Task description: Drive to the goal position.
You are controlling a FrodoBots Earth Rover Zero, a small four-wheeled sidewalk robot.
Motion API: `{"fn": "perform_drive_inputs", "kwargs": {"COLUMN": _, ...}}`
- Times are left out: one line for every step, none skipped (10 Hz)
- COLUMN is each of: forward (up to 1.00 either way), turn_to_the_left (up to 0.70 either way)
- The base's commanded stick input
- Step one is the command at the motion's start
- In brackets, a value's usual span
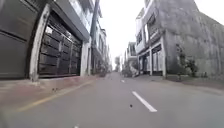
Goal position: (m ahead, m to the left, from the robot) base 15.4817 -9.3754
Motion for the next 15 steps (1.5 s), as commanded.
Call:
{"fn": "perform_drive_inputs", "kwargs": {"forward": 1.00, "turn_to_the_left": 0.00}}
{"fn": "perform_drive_inputs", "kwargs": {"forward": 1.00, "turn_to_the_left": 0.00}}
{"fn": "perform_drive_inputs", "kwargs": {"forward": 1.00, "turn_to_the_left": 0.00}}
{"fn": "perform_drive_inputs", "kwargs": {"forward": 1.00, "turn_to_the_left": 0.00}}
{"fn": "perform_drive_inputs", "kwargs": {"forward": 1.00, "turn_to_the_left": 0.00}}
{"fn": "perform_drive_inputs", "kwargs": {"forward": 1.00, "turn_to_the_left": 0.00}}
{"fn": "perform_drive_inputs", "kwargs": {"forward": 1.00, "turn_to_the_left": 0.00}}
{"fn": "perform_drive_inputs", "kwargs": {"forward": 1.00, "turn_to_the_left": -0.07}}
{"fn": "perform_drive_inputs", "kwargs": {"forward": 1.00, "turn_to_the_left": -0.33}}
{"fn": "perform_drive_inputs", "kwargs": {"forward": 1.00, "turn_to_the_left": -0.40}}
{"fn": "perform_drive_inputs", "kwargs": {"forward": 1.00, "turn_to_the_left": -0.40}}
{"fn": "perform_drive_inputs", "kwargs": {"forward": 1.00, "turn_to_the_left": -0.40}}
{"fn": "perform_drive_inputs", "kwargs": {"forward": 1.00, "turn_to_the_left": -0.40}}
{"fn": "perform_drive_inputs", "kwargs": {"forward": 1.00, "turn_to_the_left": -0.40}}
{"fn": "perform_drive_inputs", "kwargs": {"forward": 1.00, "turn_to_the_left": -0.40}}
